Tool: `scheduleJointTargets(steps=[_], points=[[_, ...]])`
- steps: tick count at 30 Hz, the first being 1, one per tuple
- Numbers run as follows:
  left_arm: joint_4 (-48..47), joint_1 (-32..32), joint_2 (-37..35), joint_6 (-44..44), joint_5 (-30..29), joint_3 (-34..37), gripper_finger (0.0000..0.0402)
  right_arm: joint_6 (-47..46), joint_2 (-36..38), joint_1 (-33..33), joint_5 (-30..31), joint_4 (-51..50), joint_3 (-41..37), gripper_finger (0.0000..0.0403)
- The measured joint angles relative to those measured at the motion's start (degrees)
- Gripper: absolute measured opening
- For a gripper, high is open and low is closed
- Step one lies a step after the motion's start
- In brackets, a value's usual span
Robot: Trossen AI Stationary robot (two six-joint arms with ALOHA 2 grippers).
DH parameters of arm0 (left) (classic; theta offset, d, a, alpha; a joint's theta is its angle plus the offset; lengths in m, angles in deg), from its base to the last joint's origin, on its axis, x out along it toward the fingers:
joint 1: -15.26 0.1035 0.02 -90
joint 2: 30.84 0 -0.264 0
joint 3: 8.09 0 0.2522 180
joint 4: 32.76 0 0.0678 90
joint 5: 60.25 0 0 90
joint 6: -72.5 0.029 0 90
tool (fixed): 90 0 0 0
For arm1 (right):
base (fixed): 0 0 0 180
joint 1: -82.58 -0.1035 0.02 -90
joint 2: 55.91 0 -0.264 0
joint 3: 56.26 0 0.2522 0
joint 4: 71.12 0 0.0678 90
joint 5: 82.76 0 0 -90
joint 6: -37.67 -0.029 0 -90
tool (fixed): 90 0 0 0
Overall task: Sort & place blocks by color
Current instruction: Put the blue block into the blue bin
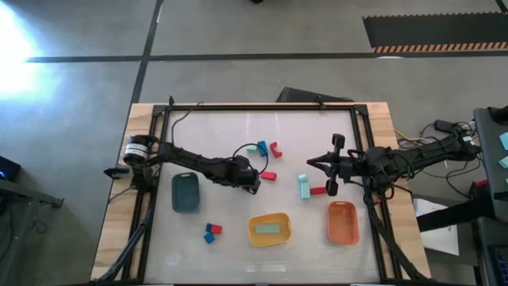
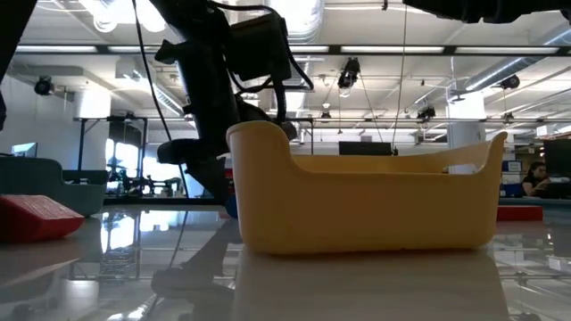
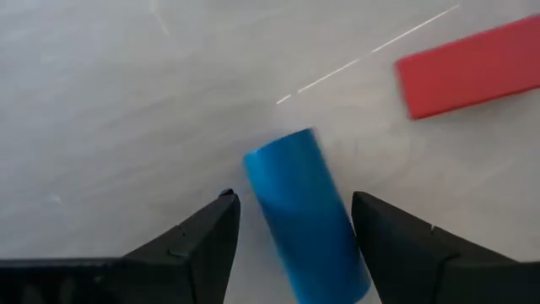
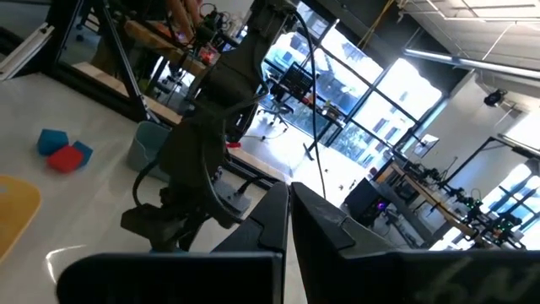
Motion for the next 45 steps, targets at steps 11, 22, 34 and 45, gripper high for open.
scheduleJointTargets(steps=[11, 22, 34, 45], points=[[-0.10, -0.09, 0.74, 0.13, 0.51, 0.13, 0.0145, -1.46, -0.02, 0.00, 0.00, 0.00, 0.00, 0.0009], [-0.53, -0.11, 0.60, 0.62, 0.49, -0.05, 0.0115, -2.12, -0.02, 0.00, 0.02, -0.02, 0.00, 0.0009], [-10.08, -0.72, -5.73, 6.05, 0.85, -4.17, 0.0115, 2.23, 0.00, -0.02, 0.07, 0.98, 0.69, 0.0009], [-41.01, -6.38, -20.03, -10.92, 2.05, -4.93, 0.0115, 6.44, 0.04, -0.02, 0.07, 1.61, 1.29, 0.0009]])
